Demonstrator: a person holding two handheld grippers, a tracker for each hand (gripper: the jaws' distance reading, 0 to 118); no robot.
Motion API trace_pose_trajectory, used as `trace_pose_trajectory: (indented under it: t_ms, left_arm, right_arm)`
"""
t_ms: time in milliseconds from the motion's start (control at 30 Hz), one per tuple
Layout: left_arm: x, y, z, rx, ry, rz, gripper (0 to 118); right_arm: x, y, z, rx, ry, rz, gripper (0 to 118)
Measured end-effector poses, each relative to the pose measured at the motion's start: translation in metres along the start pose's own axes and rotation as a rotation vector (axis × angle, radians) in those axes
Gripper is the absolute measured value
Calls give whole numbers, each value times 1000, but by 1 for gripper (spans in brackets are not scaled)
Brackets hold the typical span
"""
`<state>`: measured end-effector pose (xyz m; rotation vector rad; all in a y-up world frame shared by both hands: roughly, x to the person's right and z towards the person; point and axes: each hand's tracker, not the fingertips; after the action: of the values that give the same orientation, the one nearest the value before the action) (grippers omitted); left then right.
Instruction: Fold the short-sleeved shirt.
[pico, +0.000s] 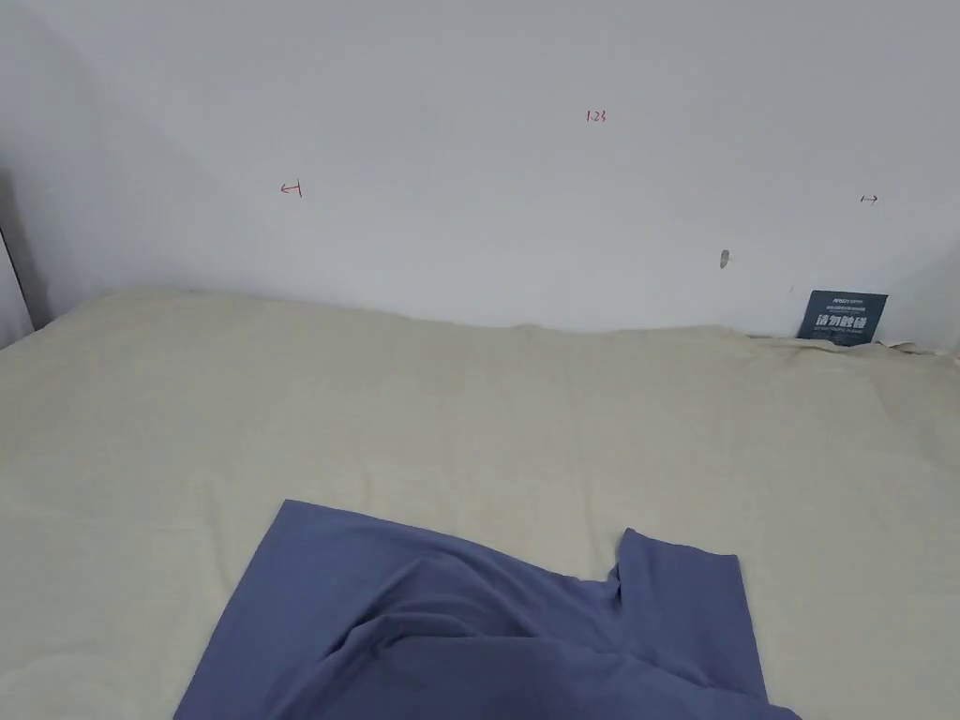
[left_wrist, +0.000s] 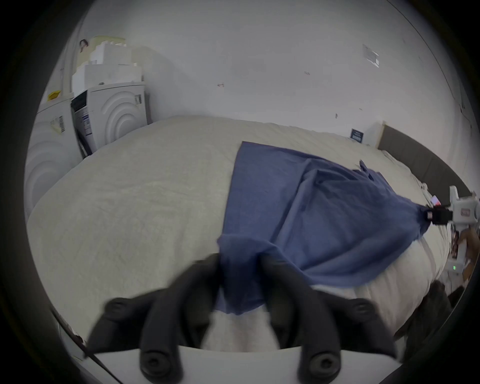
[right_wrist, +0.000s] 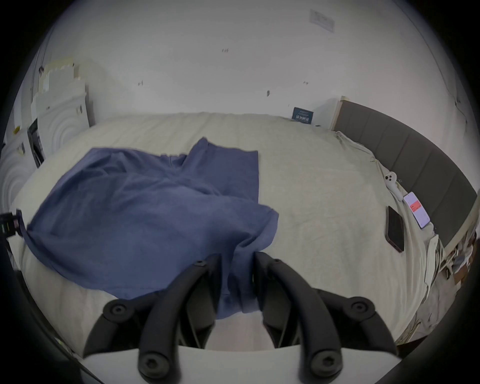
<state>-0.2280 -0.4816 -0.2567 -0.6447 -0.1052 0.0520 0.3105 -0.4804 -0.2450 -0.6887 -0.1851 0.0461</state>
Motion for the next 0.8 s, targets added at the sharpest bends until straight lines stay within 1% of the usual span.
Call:
trace_pose_trajectory:
  t_ms: [33,67,167,233,267,333,367,400,433,467,500,600,633,700,800]
  left_arm:
    - [0,2,3,16,16,21,66]
    - [-2,5,7,32,28,38,73]
    - [0,14,25,124,59,80,75]
    - [-2,21,34,169,48,78,73]
    - [1,25,39,183,40,62,68]
    - [7,32,43,209,27,33,46]
    - [12,36,44,221,26,18,35]
    - [17,40,45,223,24,5,21]
    - [23,43,46,225,24,-8,13]
    - [27,45,42,225,17,-26,4]
    - [31,47,41,226,24,-38,0]
    - [45,49,40,254,7,-59,0]
    - [49,49,38,259,-1,-57,0]
    - [55,49,37,253,-14,-48,0]
    - [63,48,30,246,-29,-44,0]
  right_arm:
    - [-1,1,8,30,-2,-24,38]
    - [-1,3,15,56,-7,-41,45]
    - [-7,9,39,137,-17,-81,46]
    - [-12,14,50,172,-7,-95,45]
    - [-17,16,55,206,-1,-117,45]
    - [-25,19,62,242,20,-120,44]
    - [-31,21,64,265,27,-114,38]
    - [-36,22,65,275,22,-104,28]
    - [-43,23,66,288,25,-85,13]
    - [-48,24,67,304,32,-72,2]
    - [-52,24,68,315,30,-72,2]
    - [-63,28,68,320,47,-77,1]
    - [-68,28,68,325,45,-73,1]
    - [-74,31,67,325,29,-29,0]
    - [-77,31,66,319,45,-33,0]
